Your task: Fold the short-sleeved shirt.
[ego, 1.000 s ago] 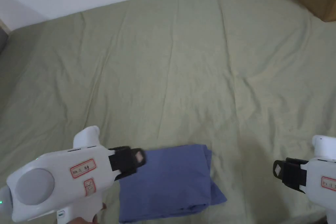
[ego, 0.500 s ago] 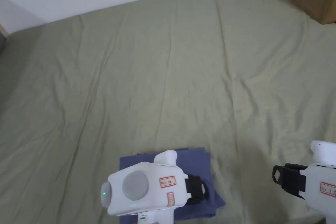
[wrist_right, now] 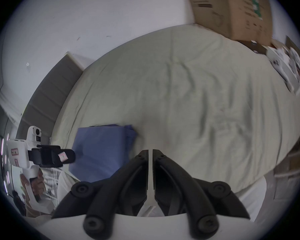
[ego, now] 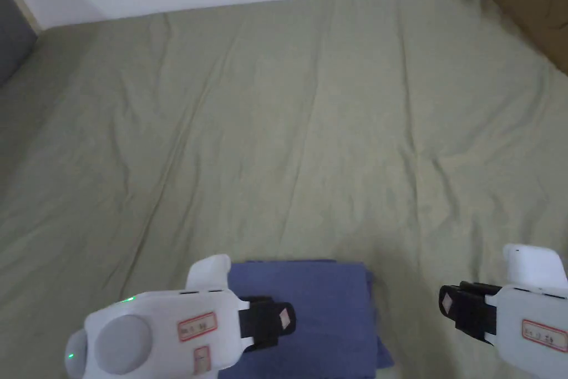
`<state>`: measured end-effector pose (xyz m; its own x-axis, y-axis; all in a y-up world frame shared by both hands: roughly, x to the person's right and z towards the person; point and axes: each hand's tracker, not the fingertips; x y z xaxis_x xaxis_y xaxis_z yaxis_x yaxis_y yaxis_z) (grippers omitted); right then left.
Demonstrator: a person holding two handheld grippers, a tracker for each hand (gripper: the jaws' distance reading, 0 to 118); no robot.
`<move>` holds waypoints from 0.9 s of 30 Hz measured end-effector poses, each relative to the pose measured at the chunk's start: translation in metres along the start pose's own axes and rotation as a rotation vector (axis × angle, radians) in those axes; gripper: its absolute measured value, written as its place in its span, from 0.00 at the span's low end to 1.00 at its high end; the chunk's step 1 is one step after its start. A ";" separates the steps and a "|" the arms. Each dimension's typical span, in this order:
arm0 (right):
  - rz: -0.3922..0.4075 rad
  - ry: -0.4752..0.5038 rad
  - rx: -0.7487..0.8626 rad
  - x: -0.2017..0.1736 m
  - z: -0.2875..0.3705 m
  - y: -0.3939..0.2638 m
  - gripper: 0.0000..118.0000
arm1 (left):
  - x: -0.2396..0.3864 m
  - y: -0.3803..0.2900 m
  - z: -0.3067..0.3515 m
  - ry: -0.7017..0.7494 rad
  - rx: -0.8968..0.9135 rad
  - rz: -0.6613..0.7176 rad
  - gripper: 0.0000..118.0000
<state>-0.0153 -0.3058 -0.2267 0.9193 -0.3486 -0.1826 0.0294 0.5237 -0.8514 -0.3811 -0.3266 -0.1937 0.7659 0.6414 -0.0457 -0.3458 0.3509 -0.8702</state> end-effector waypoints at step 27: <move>0.222 0.000 -0.252 -0.098 -0.118 0.001 0.05 | -0.138 0.030 -0.036 -0.291 -0.097 0.207 0.85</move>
<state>-0.1518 -0.3625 -0.2680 0.8924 -0.2476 -0.3773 -0.2697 0.3779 -0.8857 -0.4774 -0.4291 -0.2315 0.4940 0.8642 -0.0961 -0.4135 0.1363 -0.9002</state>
